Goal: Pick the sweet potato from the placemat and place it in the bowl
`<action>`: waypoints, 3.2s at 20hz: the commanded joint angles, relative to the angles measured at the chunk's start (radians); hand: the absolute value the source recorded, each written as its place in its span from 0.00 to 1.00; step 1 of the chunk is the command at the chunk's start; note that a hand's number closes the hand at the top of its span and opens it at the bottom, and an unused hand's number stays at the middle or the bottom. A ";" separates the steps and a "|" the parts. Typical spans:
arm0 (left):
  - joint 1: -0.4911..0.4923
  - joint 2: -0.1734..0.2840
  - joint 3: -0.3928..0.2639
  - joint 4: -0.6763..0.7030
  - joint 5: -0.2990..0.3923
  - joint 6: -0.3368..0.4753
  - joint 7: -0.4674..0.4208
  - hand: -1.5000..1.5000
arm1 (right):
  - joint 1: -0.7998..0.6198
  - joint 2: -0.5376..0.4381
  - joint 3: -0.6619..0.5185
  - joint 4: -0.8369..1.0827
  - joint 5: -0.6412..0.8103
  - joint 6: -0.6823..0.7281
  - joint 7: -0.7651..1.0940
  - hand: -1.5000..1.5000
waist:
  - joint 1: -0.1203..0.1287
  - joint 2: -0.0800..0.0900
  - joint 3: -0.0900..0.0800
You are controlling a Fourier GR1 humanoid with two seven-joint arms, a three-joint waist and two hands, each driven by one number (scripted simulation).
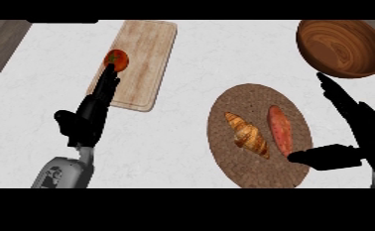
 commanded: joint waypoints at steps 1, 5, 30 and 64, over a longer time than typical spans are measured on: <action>-0.039 -0.011 0.055 0.059 0.005 -0.030 -0.017 0.50 | -0.024 0.014 0.016 0.024 0.012 0.075 0.048 0.00 | -0.004 0.000 0.000; -0.026 -0.034 0.055 0.015 -0.053 -0.026 0.024 0.50 | 0.040 0.074 -0.031 0.067 0.020 0.108 -0.070 0.00 | -0.005 -0.001 0.001; 0.050 -0.109 0.094 -0.092 -0.125 -0.109 0.082 0.50 | 0.031 0.272 -0.162 0.228 -0.026 0.182 -0.237 0.00 | -0.001 -0.001 0.001; 0.070 -0.163 0.134 -0.106 -0.188 -0.133 0.072 0.50 | 0.069 0.332 0.029 0.499 0.350 0.117 -0.614 1.00 | -0.003 -0.001 0.001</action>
